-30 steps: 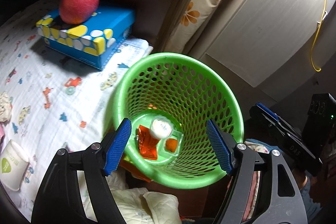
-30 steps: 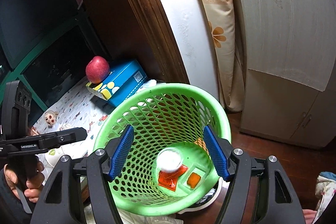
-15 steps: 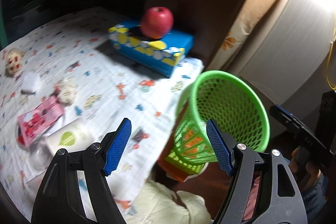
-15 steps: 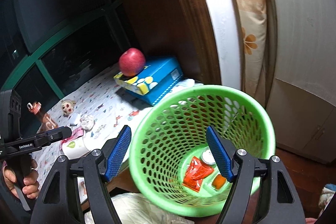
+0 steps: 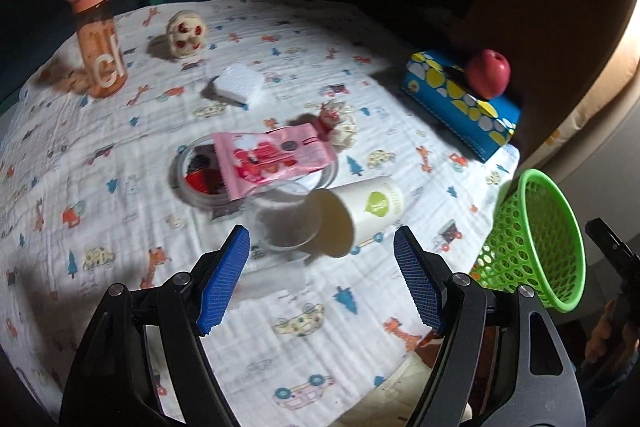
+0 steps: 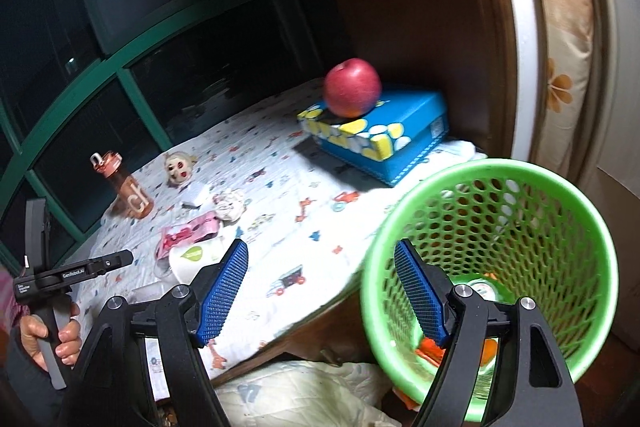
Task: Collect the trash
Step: 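Move both tools back to the bed, left tool toward the clear tray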
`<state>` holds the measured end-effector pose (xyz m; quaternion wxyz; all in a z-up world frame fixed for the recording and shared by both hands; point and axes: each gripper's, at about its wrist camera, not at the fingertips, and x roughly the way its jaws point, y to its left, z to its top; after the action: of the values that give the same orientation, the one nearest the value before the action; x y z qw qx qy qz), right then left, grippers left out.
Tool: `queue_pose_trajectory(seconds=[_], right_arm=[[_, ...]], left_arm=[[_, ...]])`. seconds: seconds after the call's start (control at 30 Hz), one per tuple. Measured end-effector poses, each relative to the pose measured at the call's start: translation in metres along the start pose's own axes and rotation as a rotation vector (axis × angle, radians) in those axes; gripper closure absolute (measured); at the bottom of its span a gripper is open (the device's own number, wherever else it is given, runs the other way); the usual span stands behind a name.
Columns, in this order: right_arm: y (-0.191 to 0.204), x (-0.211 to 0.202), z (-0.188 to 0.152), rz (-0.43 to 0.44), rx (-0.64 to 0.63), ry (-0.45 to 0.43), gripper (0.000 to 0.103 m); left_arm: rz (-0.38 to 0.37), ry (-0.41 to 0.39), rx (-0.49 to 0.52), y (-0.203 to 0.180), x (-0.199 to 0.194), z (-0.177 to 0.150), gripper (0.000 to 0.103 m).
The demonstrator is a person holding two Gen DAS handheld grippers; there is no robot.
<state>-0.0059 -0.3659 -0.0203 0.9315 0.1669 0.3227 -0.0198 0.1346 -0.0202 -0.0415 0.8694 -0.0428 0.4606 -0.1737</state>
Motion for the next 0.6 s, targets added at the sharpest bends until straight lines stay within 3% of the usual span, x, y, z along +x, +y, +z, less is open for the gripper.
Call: queue_pose_trajectory(seconds=[0.27,0.6], right_arm=[[0.029,0.021,-0.005,0.057,-0.038,0.041,0.03],[0.038,0.037,-0.013,0.085,-0.046,0.09,0.03]], left_arm=[[0.043,0.064,-0.091,0.03,0.025,-0.017,0.015],[0.066,0.121,-0.115,0.029,0.055,-0.03,0.011]])
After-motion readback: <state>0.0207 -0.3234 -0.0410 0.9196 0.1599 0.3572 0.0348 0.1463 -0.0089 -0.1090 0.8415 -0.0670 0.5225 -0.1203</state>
